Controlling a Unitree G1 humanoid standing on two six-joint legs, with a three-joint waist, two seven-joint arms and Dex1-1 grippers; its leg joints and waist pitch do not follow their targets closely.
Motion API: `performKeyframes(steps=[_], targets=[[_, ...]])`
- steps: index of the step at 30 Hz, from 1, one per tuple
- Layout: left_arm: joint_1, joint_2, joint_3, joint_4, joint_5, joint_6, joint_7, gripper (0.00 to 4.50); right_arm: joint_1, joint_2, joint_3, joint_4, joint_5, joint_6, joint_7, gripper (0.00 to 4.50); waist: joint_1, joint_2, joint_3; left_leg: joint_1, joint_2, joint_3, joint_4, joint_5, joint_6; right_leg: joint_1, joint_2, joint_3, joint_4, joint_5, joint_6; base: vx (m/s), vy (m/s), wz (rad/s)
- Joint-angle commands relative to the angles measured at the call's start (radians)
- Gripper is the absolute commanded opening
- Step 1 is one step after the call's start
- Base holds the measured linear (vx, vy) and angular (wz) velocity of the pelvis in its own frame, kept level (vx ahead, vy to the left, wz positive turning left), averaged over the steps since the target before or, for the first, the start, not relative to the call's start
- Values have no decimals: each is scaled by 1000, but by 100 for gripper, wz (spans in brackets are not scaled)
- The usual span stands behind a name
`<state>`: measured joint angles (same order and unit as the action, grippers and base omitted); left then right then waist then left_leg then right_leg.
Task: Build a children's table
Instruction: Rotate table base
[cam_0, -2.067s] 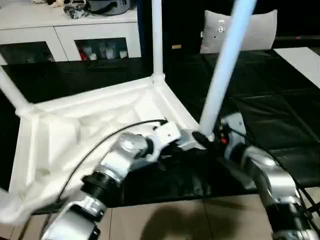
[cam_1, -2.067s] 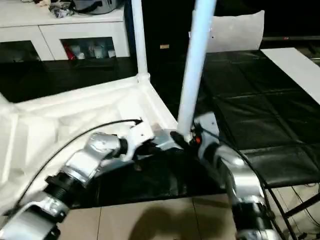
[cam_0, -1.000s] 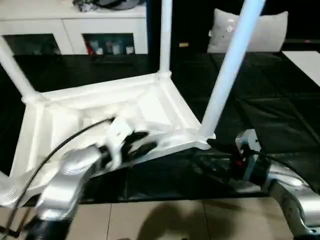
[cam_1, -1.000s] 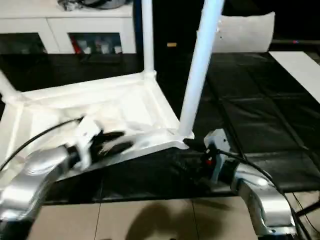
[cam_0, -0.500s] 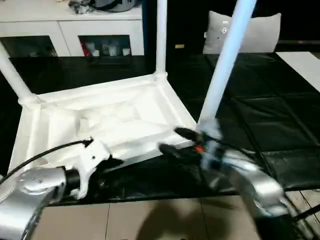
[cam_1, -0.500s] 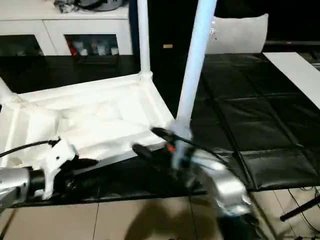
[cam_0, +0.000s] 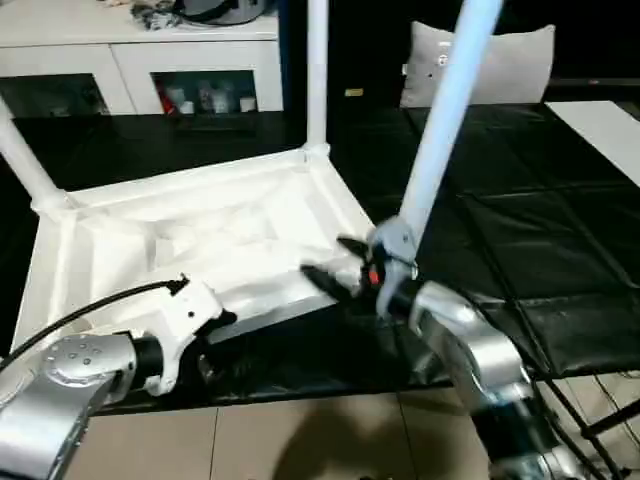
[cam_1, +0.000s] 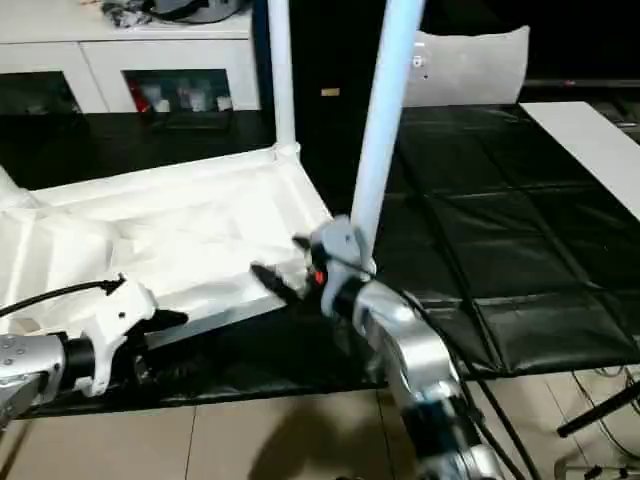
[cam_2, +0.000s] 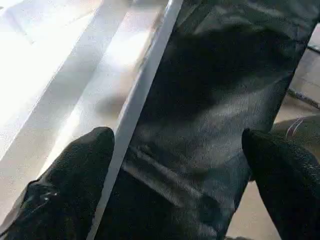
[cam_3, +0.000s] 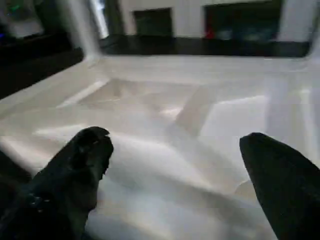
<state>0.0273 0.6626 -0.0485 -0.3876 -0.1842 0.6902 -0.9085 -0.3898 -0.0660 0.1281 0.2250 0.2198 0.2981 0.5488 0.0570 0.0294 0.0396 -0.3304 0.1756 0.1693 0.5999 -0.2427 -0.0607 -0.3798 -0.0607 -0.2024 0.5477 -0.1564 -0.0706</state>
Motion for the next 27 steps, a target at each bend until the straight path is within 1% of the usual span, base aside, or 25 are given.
performKeyframes(steps=[1,4,6,7,8,9,10,11,12,13,14,15,16,17,18,19,20,21,22,23,24,25,26,27], targets=[[4,16,-8,-11,-20,4,-12,446,-34,10,-34,41,-9,-42,-39,450,1,19,-49,1,80,-40,-77,-121,35,53,-120,98,-65,-332,-25,0,0,0],[8,31,-16,-8,-27,-1,-32,446,-78,21,-48,104,-13,-71,-59,450,2,20,-52,-1,83,-41,-77,-97,37,53,-120,101,-53,-274,-47,0,0,0],[8,36,-21,-5,-23,-5,-36,446,-89,25,-51,123,-16,-80,-65,450,2,20,-52,-2,82,-39,-76,-96,38,53,-121,103,-52,-268,-53,0,0,0],[2,43,-32,13,-4,-20,-28,446,-112,33,-60,163,-23,-103,-89,450,3,18,-52,0,81,-38,-75,-94,38,53,-122,103,-51,-268,-58,0,0,0],[-5,42,-36,30,12,-31,-12,446,-124,37,-68,185,-22,-113,-101,450,3,20,-50,-1,79,-37,-75,-100,37,53,-120,103,-52,-283,-57,0,0,0],[-5,42,-36,30,12,-31,-12,446,-124,37,-68,185,-22,-113,-101,450,3,20,-49,-1,77,-36,-75,-104,38,52,-121,103,-56,-294,-53,0,0,0],[-14,40,-39,48,29,-50,4,446,-135,41,-76,203,-22,-121,-113,450,3,19,-49,-1,78,-37,-75,-108,35,53,-122,103,-55,-303,-51,0,0,0],[-39,32,-43,89,67,-95,46,446,-157,43,-93,241,-23,-136,-137,450,4,19,-47,2,76,-37,-75,-130,35,50,-120,101,-62,-340,-36,0,0,0],[-45,31,-44,97,75,-108,53,446,-161,42,-97,249,-24,-138,-143,450,4,20,-47,4,77,-37,-76,-140,32,50,-119,101,-63,-354,-34,0,0,0],[-66,27,-49,128,100,-150,77,446,-175,36,-110,283,-29,-154,-167,450,8,19,-48,7,75,-35,-74,-148,29,48,-121,102,-66,-367,-29,0,0,0],[-67,27,-49,129,101,-151,78,446,-176,35,-110,285,-29,-155,-168,450,10,19,-47,6,74,-35,-74,-152,28,49,-121,102,-68,-376,-26,0,0,0],[-77,31,-57,147,120,-179,87,446,-182,29,-120,306,-28,-160,-181,450,11,18,-48,4,74,-35,-74,-152,30,49,-121,101,-70,-385,-16,0,0,0],[-80,33,-61,152,127,-192,90,446,-184,25,-124,312,-28,-161,-186,450,11,16,-49,5,74,-35,-73,-150,29,50,-121,101,-68,-385,-14,0,0,0],[-87,26,-74,163,143,-206,105,446,-189,19,-132,326,-31,-167,-197,450,16,17,-50,4,76,-36,-73,-143,30,50,-120,101,-67,-378,-13,0,0,0],[-87,26,-74,163,143,-206,105,446,-189,19,-132,326,-31,-167,-197,450,16,17,-50,4,76,-36,-73,-143,30,50,-120,101,-67,-378,-13,0,0,0],[-103,14,-101,210,179,-261,135,446,-203,0,-150,364,-37,-183,-214,450,22,15,-52,4,75,-36,-72,-132,33,50,-119,100,-66,-369,-8,0,0,0],[-111,11,-110,243,194,-296,145,446,-211,-10,-157,384,-41,-193,-220,450,26,15,-54,6,75,-34,-70,-125,34,47,-119,100,-65,-362,-9,0,0,0],[-116,11,-114,273,201,-323,149,446,-216,-16,-161,397,-42,-200,-220,450,27,15,-55,7,75,-34,-70,-121,32,47,-119,101,-62,-353,-11,0,0,0],[-120,11,-122,290,209,-340,151,446,-221,-24,-166,411,-43,-208,-224,450,28,15,-57,1,74,-35,-69,-108,36,51,-120,101,-58,-332,-14,0,0,0],[-122,7,-134,279,215,-338,156,446,-233,-40,-178,437,-42,-220,-230,450,29,14,-61,-1,79,-37,-69,-85,37,52,-122,103,-49,-293,-23,0,0,0],[-121,5,-137,269,216,-331,158,446,-237,-45,-181,445,-41,-224,-232,450,31,15,-62,0,83,-37,-68,-70,40,51,-124,105,-44,-264,-40,0,0,0],[-119,1,-142,253,218,-322,161,446,-245,-57,-190,462,-40,-231,-239,450,31,14,-64,-1,83,-36,-67,-63,40,52,-125,106,-40,-249,-49,0,0,0],[-119,1,-142,251,218,-321,161,446,-246,-58,-190,463,-40,-232,-239,450,31,13,-64,-5,82,-35,-67,-53,43,54,-125,106,-36,-229,-66,0,0,0],[-117,-3,-145,241,221,-317,164,446,-258,-75,-203,485,-37,-239,-245,450,31,12,-62,-6,81,-34,-67,-57,46,54,-125,107,-38,-231,-69,0,0,0]])
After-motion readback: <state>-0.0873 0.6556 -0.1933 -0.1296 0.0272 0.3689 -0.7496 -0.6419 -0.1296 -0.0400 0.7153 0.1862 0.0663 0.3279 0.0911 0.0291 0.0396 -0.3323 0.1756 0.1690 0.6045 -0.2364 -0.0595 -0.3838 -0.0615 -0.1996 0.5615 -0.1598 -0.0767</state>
